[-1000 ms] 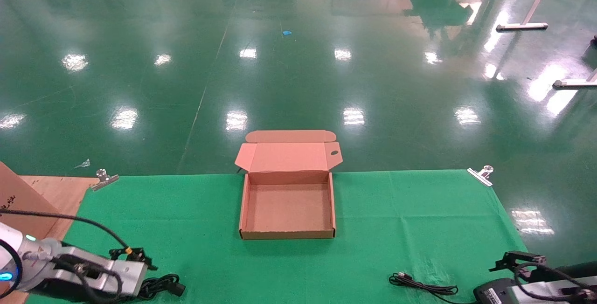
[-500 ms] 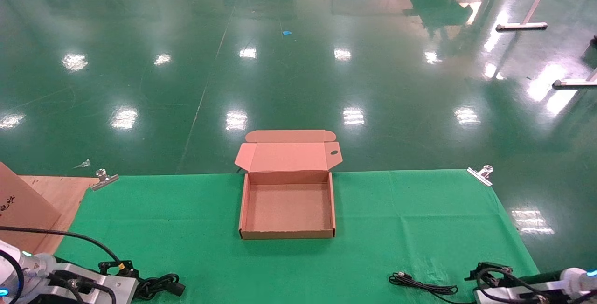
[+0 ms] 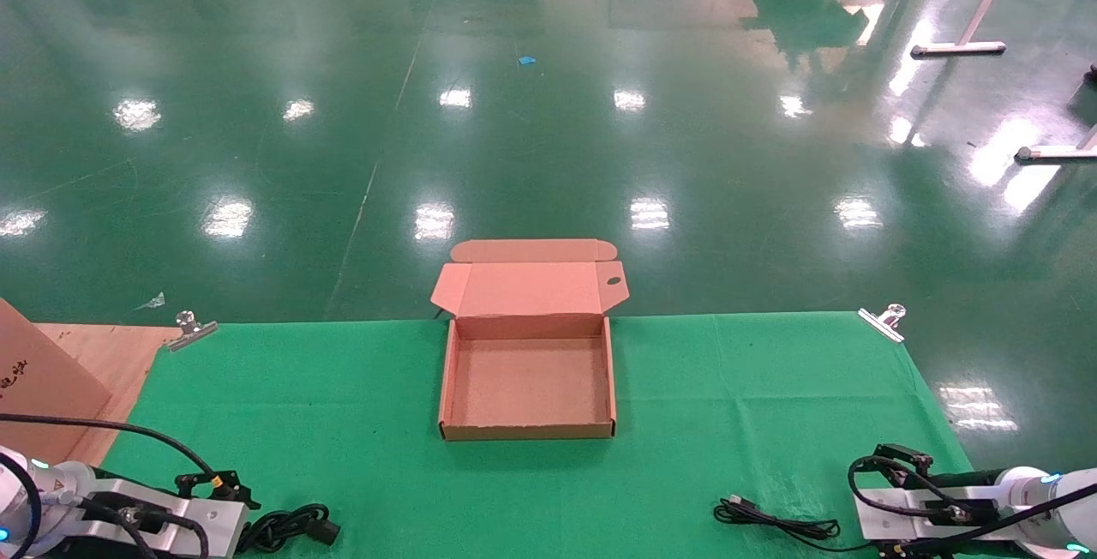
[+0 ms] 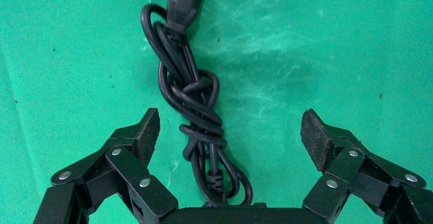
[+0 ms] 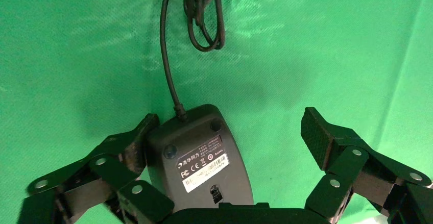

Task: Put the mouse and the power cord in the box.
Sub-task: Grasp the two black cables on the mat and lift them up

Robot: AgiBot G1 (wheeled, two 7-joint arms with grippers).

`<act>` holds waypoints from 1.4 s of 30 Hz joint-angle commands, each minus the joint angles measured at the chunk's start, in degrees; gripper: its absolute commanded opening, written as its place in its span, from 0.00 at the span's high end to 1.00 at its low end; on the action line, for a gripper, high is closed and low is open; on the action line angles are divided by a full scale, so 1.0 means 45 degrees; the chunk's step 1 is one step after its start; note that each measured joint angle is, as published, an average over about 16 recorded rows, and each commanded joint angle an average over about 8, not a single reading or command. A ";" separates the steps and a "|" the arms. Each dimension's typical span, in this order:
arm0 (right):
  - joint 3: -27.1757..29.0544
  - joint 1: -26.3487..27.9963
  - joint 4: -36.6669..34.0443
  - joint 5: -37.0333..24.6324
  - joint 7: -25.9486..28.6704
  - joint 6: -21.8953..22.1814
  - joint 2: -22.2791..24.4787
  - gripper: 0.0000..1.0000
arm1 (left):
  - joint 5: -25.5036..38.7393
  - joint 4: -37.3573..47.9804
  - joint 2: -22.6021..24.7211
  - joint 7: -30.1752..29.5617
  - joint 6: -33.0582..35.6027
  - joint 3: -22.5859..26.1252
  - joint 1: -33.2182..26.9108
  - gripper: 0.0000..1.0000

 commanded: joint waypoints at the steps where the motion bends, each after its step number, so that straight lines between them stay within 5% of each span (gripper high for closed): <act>1: 0.0010 0.0085 -0.0135 0.0016 -0.0026 -0.0120 -0.0019 0.00 | -0.0095 0.0176 0.0026 0.0130 0.0023 -0.0060 -0.0021 0.00; 22: -0.0101 0.0605 -0.0447 -0.0138 -0.0467 -0.0881 0.0149 0.00 | -0.0370 0.1079 0.0225 0.0946 0.0435 -0.0230 -0.0272 0.00; 42: 0.0091 0.0872 -0.0579 0.0141 -0.0666 -0.1998 0.0346 0.00 | -0.0250 0.1553 0.0377 0.0691 -0.0711 -0.0161 -0.0409 0.00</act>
